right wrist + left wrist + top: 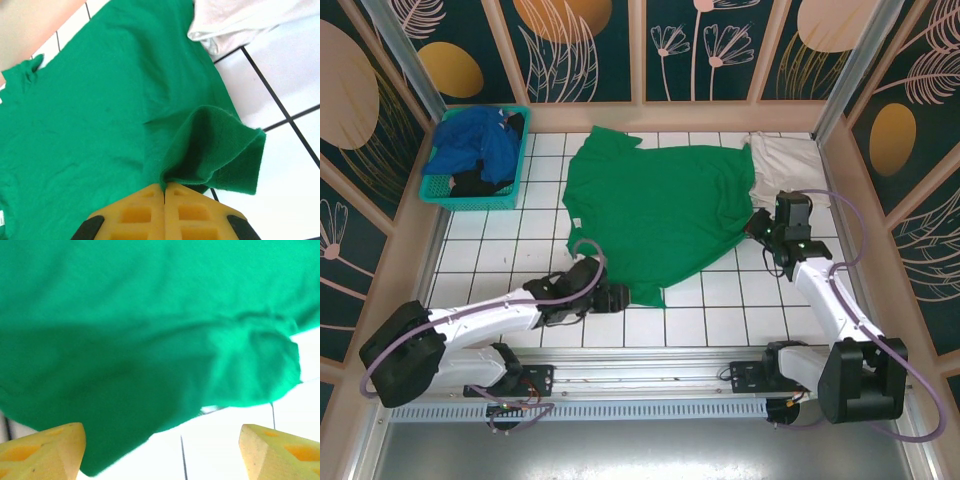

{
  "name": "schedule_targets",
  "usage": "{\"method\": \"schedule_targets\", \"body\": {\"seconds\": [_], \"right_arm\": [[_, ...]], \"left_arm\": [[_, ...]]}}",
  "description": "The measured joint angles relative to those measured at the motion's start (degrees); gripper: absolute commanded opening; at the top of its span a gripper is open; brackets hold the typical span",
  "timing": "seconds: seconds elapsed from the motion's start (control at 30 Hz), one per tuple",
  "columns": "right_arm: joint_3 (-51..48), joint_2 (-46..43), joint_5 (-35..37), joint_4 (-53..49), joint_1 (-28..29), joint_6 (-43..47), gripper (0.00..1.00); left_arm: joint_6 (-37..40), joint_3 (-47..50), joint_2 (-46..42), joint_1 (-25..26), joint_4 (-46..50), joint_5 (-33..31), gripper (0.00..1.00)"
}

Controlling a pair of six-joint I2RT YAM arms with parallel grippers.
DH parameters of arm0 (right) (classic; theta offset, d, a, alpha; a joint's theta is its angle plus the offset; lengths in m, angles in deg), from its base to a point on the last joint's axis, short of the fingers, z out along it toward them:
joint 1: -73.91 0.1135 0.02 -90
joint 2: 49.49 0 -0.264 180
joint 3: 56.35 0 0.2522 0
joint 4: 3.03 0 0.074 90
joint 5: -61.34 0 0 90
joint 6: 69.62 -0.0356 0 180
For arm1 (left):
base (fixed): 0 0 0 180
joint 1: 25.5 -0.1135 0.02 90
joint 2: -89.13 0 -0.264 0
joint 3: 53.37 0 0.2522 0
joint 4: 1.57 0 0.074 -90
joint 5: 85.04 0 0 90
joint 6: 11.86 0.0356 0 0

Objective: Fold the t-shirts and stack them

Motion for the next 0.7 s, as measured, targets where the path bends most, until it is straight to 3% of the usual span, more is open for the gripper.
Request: {"method": "schedule_targets", "body": {"seconds": [0.17,0.2,0.27,0.4,0.57,0.7], "right_arm": [[0.2,0.0,0.0,0.0,0.0,0.0,0.0],[0.2,0.0,-0.1,0.0,0.0,0.0,0.0],[0.2,-0.1,-0.1,-0.3,0.0,0.0,0.0],[0.2,-1.1,-0.1,-1.3,0.0,0.1,0.0],[1.8,-2.0,-0.7,-2.9,0.0,0.9,0.0],[4.7,-2.2,-0.9,-5.1,0.0,1.5,0.0]], "left_arm": [[-0.8,-3.6,9.4,2.2,1.5,-3.5,0.68],[-0.6,-5.0,12.0,2.5,2.4,-4.8,0.6],[0.2,-8.8,15.5,3.0,4.2,-7.0,0.3],[1.7,-13.9,19.6,3.1,9.4,-11.9,0.0],[4.6,-20.3,17.7,2.9,18.7,-18.5,0.0],[7.9,-25.9,12.0,1.2,23.2,-19.9,0.0]]}}
